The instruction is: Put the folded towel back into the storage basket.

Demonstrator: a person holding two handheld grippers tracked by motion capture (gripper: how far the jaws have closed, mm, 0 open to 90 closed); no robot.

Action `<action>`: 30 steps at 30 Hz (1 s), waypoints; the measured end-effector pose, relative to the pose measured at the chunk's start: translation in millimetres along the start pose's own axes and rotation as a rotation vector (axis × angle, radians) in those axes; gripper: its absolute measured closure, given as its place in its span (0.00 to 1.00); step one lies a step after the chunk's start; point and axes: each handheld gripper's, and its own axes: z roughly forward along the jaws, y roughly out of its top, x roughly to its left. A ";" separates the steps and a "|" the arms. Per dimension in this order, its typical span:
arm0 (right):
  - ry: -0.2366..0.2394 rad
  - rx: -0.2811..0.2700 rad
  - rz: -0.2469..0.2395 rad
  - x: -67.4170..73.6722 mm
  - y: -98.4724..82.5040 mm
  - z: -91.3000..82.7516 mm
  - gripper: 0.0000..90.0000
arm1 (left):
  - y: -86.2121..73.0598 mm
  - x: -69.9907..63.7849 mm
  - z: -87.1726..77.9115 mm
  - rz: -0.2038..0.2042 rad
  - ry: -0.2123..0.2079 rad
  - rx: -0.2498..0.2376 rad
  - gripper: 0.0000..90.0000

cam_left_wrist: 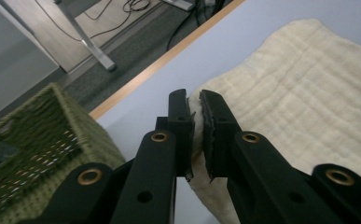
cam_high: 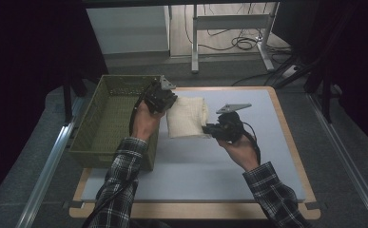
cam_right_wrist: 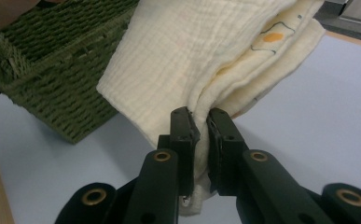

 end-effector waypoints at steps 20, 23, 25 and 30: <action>0.081 -0.036 0.028 28.7 47.0 41.7 0.91 | -9.0 50.1 -40.8 -0.002 0.141 0.008 0.93; 0.093 -0.037 0.021 36.4 51.9 50.8 0.90 | -15.2 57.9 -46.1 -0.008 0.158 0.014 0.93; 0.101 -0.035 0.019 41.8 55.0 57.4 0.90 | -19.7 62.9 -49.5 -0.014 0.171 0.017 0.93; 0.118 -0.032 0.008 55.9 63.7 73.5 0.90 | -32.9 75.8 -58.7 -0.030 0.200 0.031 0.93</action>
